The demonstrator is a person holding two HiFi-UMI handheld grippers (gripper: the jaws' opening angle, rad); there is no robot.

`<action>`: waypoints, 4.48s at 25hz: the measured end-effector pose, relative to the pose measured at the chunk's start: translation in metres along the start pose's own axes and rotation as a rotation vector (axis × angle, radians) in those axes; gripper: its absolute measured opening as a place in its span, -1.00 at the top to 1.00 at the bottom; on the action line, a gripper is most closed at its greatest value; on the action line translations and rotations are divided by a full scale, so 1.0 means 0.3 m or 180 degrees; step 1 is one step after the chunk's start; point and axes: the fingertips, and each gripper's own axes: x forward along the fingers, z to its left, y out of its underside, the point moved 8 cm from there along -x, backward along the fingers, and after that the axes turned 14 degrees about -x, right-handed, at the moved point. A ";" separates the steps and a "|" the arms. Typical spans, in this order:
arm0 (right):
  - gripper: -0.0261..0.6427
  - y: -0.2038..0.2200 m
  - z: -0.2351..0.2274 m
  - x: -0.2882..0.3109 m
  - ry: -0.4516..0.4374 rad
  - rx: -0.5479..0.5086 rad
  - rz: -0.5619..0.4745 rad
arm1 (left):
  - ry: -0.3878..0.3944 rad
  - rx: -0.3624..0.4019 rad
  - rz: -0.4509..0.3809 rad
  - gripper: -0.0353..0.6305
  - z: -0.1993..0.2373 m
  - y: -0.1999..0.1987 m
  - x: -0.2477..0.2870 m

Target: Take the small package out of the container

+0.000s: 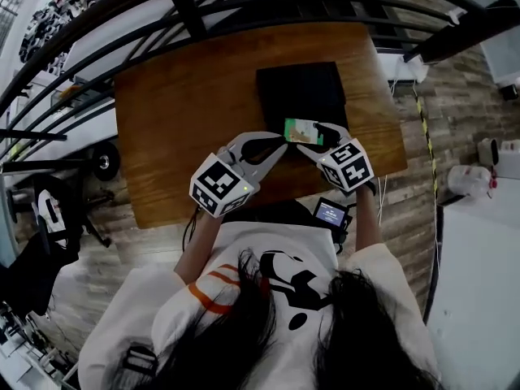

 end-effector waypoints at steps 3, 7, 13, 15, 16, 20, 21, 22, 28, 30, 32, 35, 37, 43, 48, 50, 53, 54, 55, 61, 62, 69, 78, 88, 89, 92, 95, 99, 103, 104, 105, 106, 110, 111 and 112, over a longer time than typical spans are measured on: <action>-0.06 0.020 -0.045 0.067 -0.0219 -0.0064 0.0122 | -0.0128 -0.0015 -0.0034 0.89 0.015 -0.008 -0.011; -0.17 0.047 -0.093 0.150 -0.0545 -0.0124 0.0269 | -0.0300 -0.0044 -0.0072 0.89 0.034 -0.010 -0.025; -0.28 0.112 -0.121 0.236 -0.0862 -0.0378 0.0611 | -0.0420 -0.0079 -0.0086 0.89 0.044 0.002 -0.030; -0.30 0.120 -0.121 0.256 -0.0938 -0.0428 0.0683 | -0.0457 -0.0094 -0.0080 0.89 0.049 0.005 -0.038; -0.32 0.123 -0.121 0.266 -0.0976 -0.0454 0.0714 | -0.0474 -0.0101 -0.0079 0.89 0.051 0.007 -0.042; -0.41 0.131 -0.124 0.294 -0.1047 -0.0508 0.0775 | -0.0523 -0.0117 -0.0085 0.89 0.055 0.008 -0.050; -0.44 0.134 -0.127 0.300 -0.1048 -0.0512 0.0794 | -0.0530 -0.0120 -0.0085 0.89 0.056 0.007 -0.050; -0.44 0.138 -0.130 0.306 -0.1047 -0.0516 0.0817 | -0.0536 -0.0124 -0.0085 0.89 0.058 0.006 -0.050; -0.34 0.146 -0.129 0.320 -0.0924 -0.0750 0.0972 | -0.0544 -0.0141 -0.0068 0.89 0.064 0.009 -0.044; -0.35 0.145 -0.128 0.324 -0.0884 -0.0816 0.0999 | -0.0531 -0.0140 -0.0060 0.89 0.065 0.011 -0.039; -0.35 0.146 -0.128 0.324 -0.0854 -0.0817 0.0988 | -0.0514 -0.0139 -0.0055 0.89 0.066 0.012 -0.034; -0.33 0.147 -0.125 0.321 -0.0807 -0.0792 0.0960 | -0.0494 -0.0136 -0.0047 0.89 0.067 0.012 -0.031; -0.31 0.148 -0.124 0.318 -0.0789 -0.0743 0.0972 | -0.0484 -0.0134 -0.0038 0.89 0.068 0.011 -0.028; -0.22 0.139 -0.141 0.310 -0.0856 -0.0275 0.0981 | -0.0472 -0.0142 -0.0020 0.89 0.071 0.003 -0.025; -0.20 0.121 -0.182 0.285 -0.1081 0.0503 0.0791 | -0.0467 -0.0142 0.0068 0.85 0.073 0.016 -0.023; -0.19 0.115 -0.190 0.276 -0.1185 0.0683 0.0740 | -0.0446 -0.0125 0.0150 0.78 0.080 0.033 -0.013; -0.19 0.097 -0.197 0.263 -0.1342 0.0878 0.0662 | -0.0397 -0.0008 0.0368 0.69 0.110 0.077 0.011; -0.19 0.089 -0.195 0.259 -0.1417 0.0928 0.0649 | -0.0388 0.0081 0.0451 0.65 0.124 0.092 0.021; -0.19 0.084 -0.191 0.255 -0.1500 0.0960 0.0655 | -0.0381 0.0191 0.0528 0.61 0.140 0.107 0.031; -0.18 0.103 -0.138 0.238 -0.1925 0.1018 0.0895 | -0.0091 0.0684 0.0928 0.38 0.203 0.195 0.113; -0.18 0.105 -0.133 0.234 -0.1958 0.1038 0.0896 | -0.0002 0.0737 0.1006 0.35 0.205 0.210 0.128; -0.18 0.102 -0.113 0.214 -0.2121 0.1235 0.0784 | 0.0421 0.1028 0.1502 0.15 0.160 0.315 0.220; -0.17 0.083 -0.088 0.198 -0.2268 0.1253 0.0706 | 0.0279 0.1306 0.1766 0.26 0.156 0.362 0.280; -0.18 0.055 -0.072 0.161 -0.2030 0.1259 0.0596 | 0.0346 0.1482 0.1731 0.36 0.138 0.349 0.259; -0.18 0.053 -0.071 0.159 -0.2000 0.1275 0.0568 | 0.0350 0.1496 0.1728 0.38 0.137 0.350 0.256; -0.17 0.043 -0.064 0.144 -0.1912 0.1342 0.0407 | 0.0355 0.1544 0.1720 0.43 0.128 0.345 0.243; -0.16 0.028 -0.057 0.122 -0.1857 0.1418 0.0233 | 0.0357 0.1619 0.1700 0.45 0.119 0.323 0.225; -0.07 0.004 -0.045 0.097 -0.1562 0.1405 0.0017 | 0.0390 0.1624 0.1629 0.52 0.117 0.300 0.189; 0.33 -0.031 -0.035 0.067 -0.1082 0.1353 -0.0197 | 0.0467 0.1494 0.1501 0.62 0.106 0.289 0.156; 0.30 -0.040 -0.023 0.061 -0.1033 0.1330 -0.0233 | 0.0480 0.1495 0.1483 0.62 0.102 0.288 0.146; 0.31 -0.049 -0.010 0.053 -0.0988 0.1312 -0.0269 | 0.0494 0.1501 0.1469 0.62 0.097 0.288 0.137; 0.31 -0.058 0.005 0.045 -0.0939 0.1296 -0.0303 | 0.0506 0.1511 0.1463 0.62 0.092 0.286 0.126; 0.33 -0.091 0.065 0.004 -0.0671 0.1193 -0.0398 | 0.0495 0.1673 0.1594 0.62 0.085 0.290 0.077; 0.35 -0.097 0.081 -0.008 -0.0585 0.1164 -0.0415 | 0.0492 0.1687 0.1612 0.62 0.085 0.293 0.063; 0.36 -0.103 0.096 -0.021 -0.0500 0.1137 -0.0432 | 0.0491 0.1665 0.1606 0.62 0.085 0.296 0.048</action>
